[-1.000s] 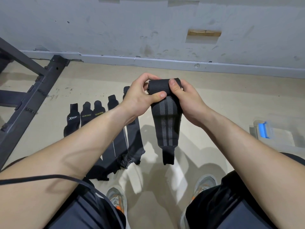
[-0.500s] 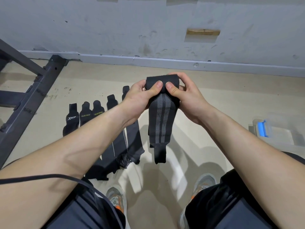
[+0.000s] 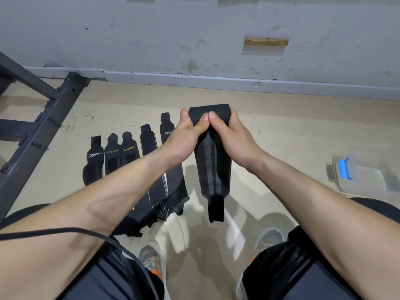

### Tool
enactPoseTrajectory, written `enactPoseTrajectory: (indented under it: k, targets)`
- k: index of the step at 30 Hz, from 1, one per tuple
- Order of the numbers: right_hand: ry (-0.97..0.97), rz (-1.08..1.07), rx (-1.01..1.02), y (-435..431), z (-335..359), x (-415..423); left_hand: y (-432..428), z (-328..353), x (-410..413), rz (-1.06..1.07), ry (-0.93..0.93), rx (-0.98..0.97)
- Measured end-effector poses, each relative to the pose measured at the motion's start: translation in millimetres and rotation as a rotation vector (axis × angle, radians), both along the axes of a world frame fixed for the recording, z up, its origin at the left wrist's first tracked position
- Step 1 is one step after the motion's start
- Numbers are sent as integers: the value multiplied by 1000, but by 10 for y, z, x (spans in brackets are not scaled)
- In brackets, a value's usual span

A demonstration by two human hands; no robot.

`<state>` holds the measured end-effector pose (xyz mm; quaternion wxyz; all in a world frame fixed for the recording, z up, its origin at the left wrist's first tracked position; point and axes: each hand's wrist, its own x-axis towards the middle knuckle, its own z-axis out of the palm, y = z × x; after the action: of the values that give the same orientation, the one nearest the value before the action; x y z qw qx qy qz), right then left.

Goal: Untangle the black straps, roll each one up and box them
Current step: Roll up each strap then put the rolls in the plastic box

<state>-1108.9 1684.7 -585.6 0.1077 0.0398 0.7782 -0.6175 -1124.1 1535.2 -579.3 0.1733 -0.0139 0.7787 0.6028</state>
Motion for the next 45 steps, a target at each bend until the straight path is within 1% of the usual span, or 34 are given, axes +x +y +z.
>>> enactPoseTrajectory:
  k: [2,5,7,10,13,14,16,19,22,26,29,31,33,35,38,42,43,45]
  targets:
    - [27,12,65,36,10,36,0,-17,15,-11,-13,-16]
    - [57,-27,65,24,41,53,-17,14,11,-5,6,-19]
    - [38,-85,-27,14,85,-25,-28,73,-24,4,37,3]
    - [-2,-84,-212,49,138,-128,-22,124,-73,-32,113,63]
    - [19,-92,-225,84,125,-127,-6,146,-59,-93,170,42]
    - [26,-95,-258,85,120,-110,-9,135,-50,-100,169,48]
    - [28,-93,-340,94,121,-83,-20,116,-41,-87,120,106]
    - [39,-79,-401,119,146,-81,-24,154,-45,-103,-24,233]
    - [63,-44,-451,111,156,-85,-3,245,-30,-93,-134,304]
    - [80,-39,-455,117,133,-93,8,216,-44,-7,-107,350]
    - [1,-92,-407,113,139,-91,11,194,-42,28,-92,399]
    - [-58,-105,-312,129,134,-102,-8,193,-62,19,-58,383]
    - [-106,-46,-215,147,126,-115,-35,182,-67,19,-36,359]
    - [-124,14,-172,141,113,-120,-68,153,-79,32,-19,336]
    - [-137,32,-184,128,118,-126,-118,102,-109,0,50,243]
    - [-147,7,-285,126,137,-143,-156,93,-109,-111,261,-34]
    - [-131,-8,-308,118,129,-148,-153,93,-103,-120,290,-70]
    - [-102,-32,-347,102,116,-142,-139,78,-104,-115,290,-79]
